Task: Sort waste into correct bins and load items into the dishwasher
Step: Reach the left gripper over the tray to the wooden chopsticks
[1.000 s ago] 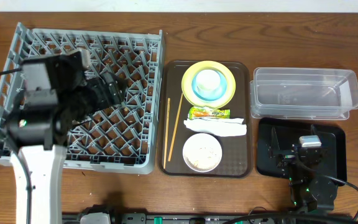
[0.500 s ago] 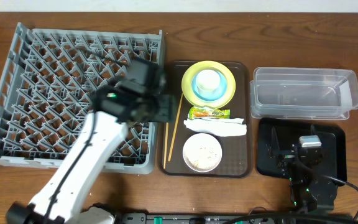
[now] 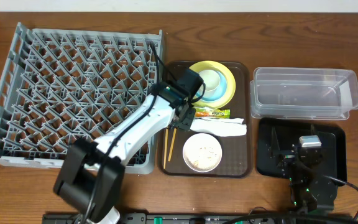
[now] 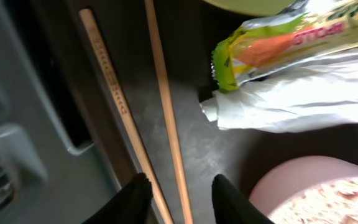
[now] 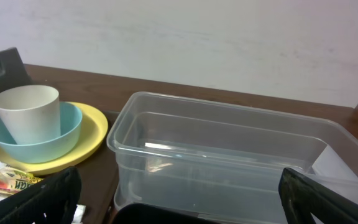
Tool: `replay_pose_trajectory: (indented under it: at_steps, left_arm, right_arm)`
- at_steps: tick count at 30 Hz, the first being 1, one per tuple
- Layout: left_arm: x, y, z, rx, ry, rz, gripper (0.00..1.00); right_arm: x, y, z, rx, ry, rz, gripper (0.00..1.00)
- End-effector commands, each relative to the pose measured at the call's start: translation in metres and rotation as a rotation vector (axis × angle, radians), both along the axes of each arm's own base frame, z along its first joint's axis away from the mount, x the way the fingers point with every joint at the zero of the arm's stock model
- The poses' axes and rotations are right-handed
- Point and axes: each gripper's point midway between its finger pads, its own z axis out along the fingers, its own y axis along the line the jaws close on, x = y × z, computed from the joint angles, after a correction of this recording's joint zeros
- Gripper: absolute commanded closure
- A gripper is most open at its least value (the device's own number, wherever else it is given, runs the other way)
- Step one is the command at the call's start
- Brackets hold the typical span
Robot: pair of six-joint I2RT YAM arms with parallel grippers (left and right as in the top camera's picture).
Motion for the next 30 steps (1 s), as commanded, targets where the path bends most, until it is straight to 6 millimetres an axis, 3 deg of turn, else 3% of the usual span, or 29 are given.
replay_pose_trajectory:
  at_steps: [1,23,30]
  left_arm:
    - [0.000,0.006,-0.015,0.046,0.021,-0.007,0.66]
    - [0.001,0.000,-0.069,0.049,0.075,0.015,0.72]
    - [0.000,0.000,-0.071,0.049,0.075,0.015,0.88]
  right_arm:
    - [0.000,0.001,0.000,0.011,0.001,0.001,0.01]
    - [0.000,0.001,0.000,0.011,0.001,0.001,0.01]
    - [0.000,0.001,0.000,0.011,0.001,0.001,0.01]
